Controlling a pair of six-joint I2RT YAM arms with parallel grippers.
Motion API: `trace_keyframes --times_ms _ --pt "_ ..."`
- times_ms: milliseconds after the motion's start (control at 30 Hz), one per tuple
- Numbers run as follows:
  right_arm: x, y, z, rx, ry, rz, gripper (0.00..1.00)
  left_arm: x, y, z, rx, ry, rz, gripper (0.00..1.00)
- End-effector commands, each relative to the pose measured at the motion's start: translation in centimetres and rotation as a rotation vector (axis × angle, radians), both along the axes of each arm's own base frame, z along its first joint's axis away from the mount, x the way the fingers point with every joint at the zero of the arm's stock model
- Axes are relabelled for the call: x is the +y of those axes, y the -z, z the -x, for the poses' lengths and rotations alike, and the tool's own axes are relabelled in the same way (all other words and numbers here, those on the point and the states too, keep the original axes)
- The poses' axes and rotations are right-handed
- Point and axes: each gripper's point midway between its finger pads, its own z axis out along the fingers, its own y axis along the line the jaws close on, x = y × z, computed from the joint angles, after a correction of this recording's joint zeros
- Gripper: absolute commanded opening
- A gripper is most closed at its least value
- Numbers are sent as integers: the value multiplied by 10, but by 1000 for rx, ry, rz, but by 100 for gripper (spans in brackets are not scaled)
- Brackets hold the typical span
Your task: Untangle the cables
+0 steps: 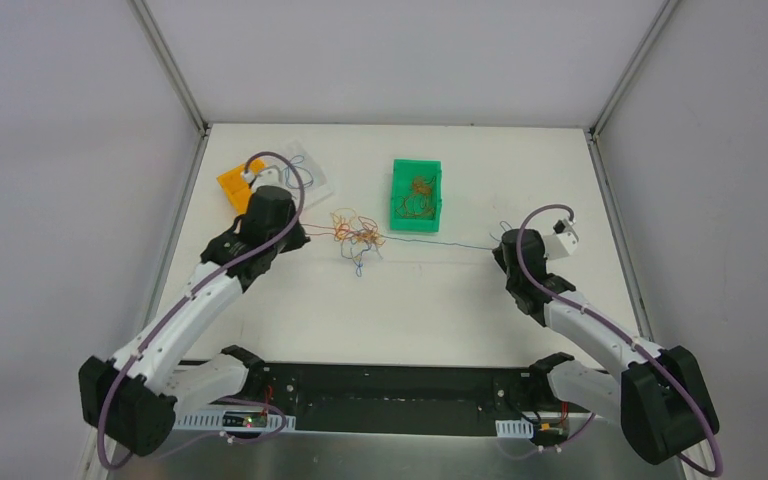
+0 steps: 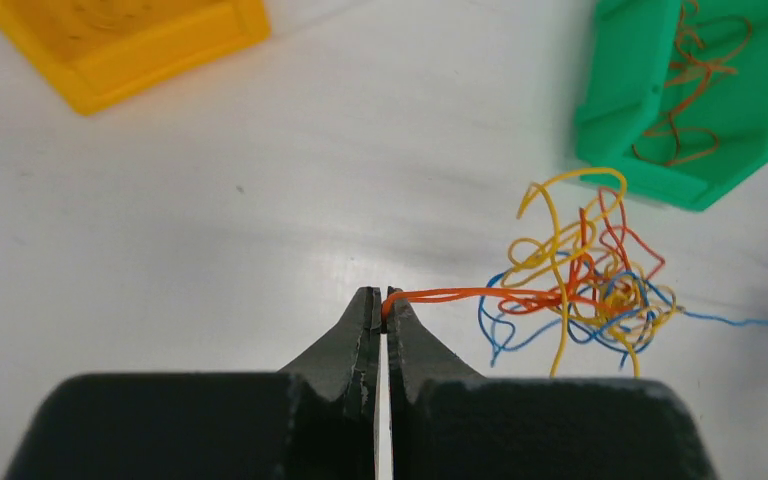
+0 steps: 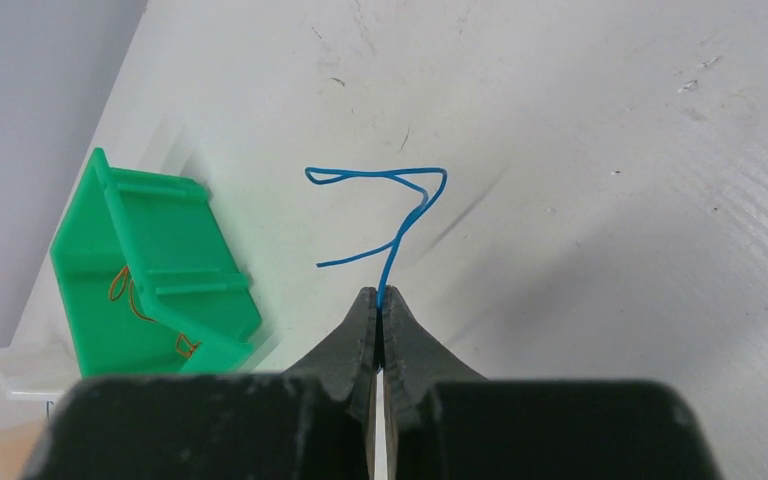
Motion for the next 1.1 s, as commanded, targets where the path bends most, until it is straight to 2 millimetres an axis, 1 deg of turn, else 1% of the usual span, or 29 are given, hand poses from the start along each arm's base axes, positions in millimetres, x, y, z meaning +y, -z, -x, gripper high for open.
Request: trace_keyframes --times_ms 0,67,167,267,367,500,633,700,800,833,900,1000,1067 --pt "-19 -5 1 -27 91 20 0 69 -14 26 -39 -192 -112 0" --pt "-19 -5 1 -27 94 20 0 82 -18 32 -51 -230 -117 0" --pt "-19 -5 1 -26 96 19 0 88 -19 36 -56 -252 -116 0" --pt "-19 -4 0 -23 95 16 0 81 -16 36 -39 -232 -86 0" --pt "-16 -3 0 -15 84 14 0 68 -10 33 -4 -180 -57 0" --pt "-5 -3 -4 -2 21 10 0 52 -5 32 35 -89 -36 0" --pt "24 -8 -12 -17 -149 -12 0 28 -1 32 76 37 14 0" --pt "44 -9 -15 -27 -254 -42 0 16 0 33 84 95 47 0" --pt "74 -9 -17 -39 -395 -97 2 -1 -2 35 89 177 100 0" --pt "83 -8 -17 -39 -435 -115 5 -5 -2 35 89 196 115 0" --pt "101 -7 -15 -33 -518 -146 0 -10 -4 35 86 219 134 0" --pt "114 -5 -15 -19 -567 -143 0 -14 -6 34 85 235 145 0" --pt "118 -5 -15 -17 -579 -133 5 -15 -6 33 88 241 143 0"
